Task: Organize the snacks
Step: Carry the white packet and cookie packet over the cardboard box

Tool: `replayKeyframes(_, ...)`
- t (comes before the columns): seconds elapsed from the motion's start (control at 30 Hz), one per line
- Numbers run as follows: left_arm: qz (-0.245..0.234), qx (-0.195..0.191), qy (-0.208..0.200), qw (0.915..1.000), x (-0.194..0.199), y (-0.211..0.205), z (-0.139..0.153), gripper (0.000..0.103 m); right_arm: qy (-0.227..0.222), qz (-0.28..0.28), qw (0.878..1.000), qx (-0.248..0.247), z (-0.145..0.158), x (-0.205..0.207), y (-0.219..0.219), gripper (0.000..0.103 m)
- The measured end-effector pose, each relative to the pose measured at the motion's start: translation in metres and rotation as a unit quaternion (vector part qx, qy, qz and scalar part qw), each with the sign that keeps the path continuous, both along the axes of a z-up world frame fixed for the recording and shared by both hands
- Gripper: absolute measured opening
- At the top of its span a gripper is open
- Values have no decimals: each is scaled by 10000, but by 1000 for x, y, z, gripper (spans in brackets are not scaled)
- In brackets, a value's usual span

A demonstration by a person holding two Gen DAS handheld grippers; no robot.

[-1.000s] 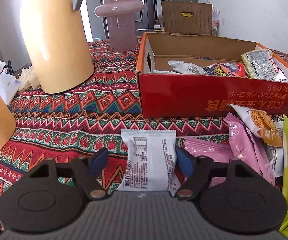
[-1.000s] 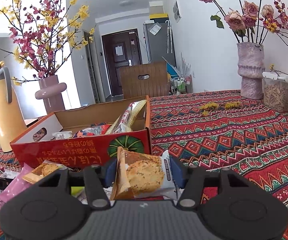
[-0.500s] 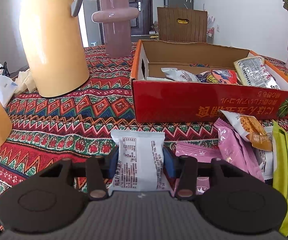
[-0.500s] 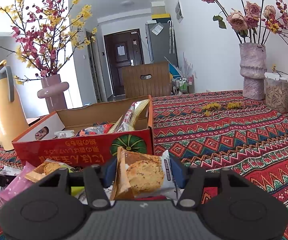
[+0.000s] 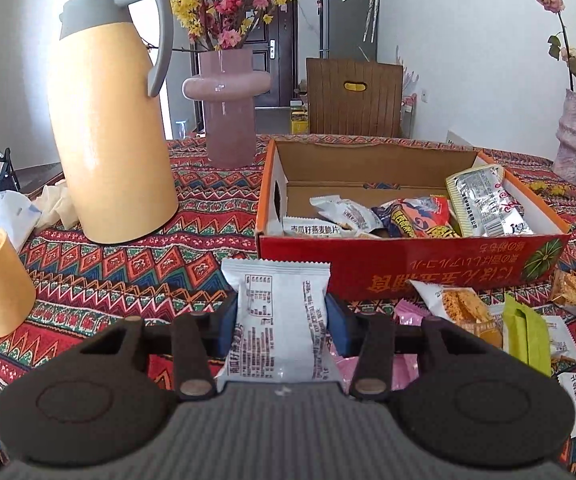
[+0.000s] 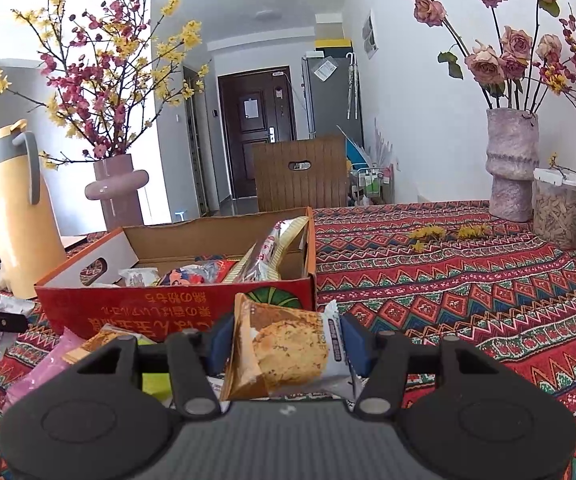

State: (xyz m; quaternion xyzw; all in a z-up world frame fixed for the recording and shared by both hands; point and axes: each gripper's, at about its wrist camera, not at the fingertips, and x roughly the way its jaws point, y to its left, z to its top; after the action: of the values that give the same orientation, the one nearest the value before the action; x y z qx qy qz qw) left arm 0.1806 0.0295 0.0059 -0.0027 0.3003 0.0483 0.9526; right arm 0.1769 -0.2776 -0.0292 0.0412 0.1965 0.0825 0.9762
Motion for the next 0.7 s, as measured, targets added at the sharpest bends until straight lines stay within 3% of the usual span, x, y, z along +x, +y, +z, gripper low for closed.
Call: replayKeyframes(0.7, -411, 50, -733, 9965, 18, -32, 52, 46, -611, 331, 9974, -212, 55, 33, 36, 56)
